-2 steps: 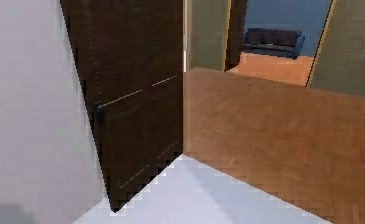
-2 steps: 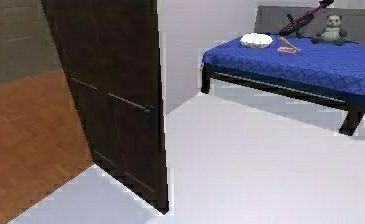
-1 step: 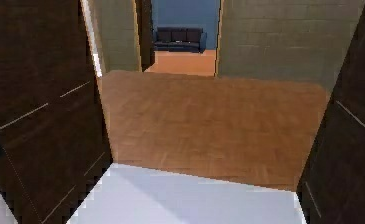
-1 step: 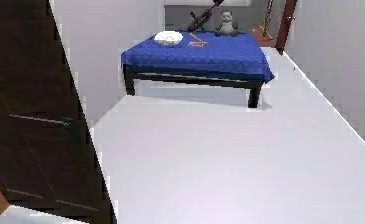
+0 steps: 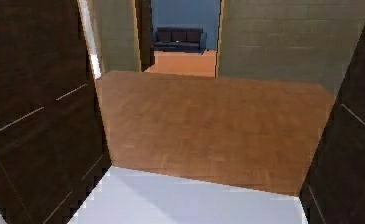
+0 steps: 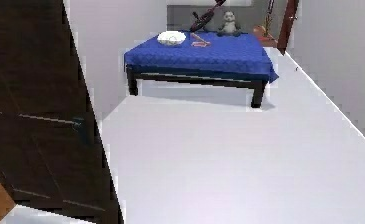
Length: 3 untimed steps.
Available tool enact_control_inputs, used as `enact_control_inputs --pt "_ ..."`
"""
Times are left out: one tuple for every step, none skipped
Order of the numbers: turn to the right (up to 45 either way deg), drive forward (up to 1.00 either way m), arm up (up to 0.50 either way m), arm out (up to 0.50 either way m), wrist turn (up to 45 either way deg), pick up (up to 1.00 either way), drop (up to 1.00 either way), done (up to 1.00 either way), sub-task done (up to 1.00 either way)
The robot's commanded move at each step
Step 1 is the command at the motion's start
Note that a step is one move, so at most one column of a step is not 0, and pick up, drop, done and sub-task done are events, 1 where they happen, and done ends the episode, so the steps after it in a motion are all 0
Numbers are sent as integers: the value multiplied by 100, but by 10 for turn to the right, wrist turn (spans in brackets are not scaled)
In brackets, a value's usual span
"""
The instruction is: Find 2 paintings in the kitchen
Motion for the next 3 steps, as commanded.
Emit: enact_control_inputs --pt "150 0 0 0 0 0 0 0 0" --pt "0 100 0 0 0 0 0 0 0" --pt "30 0 0 0 0 0 0 0 0"
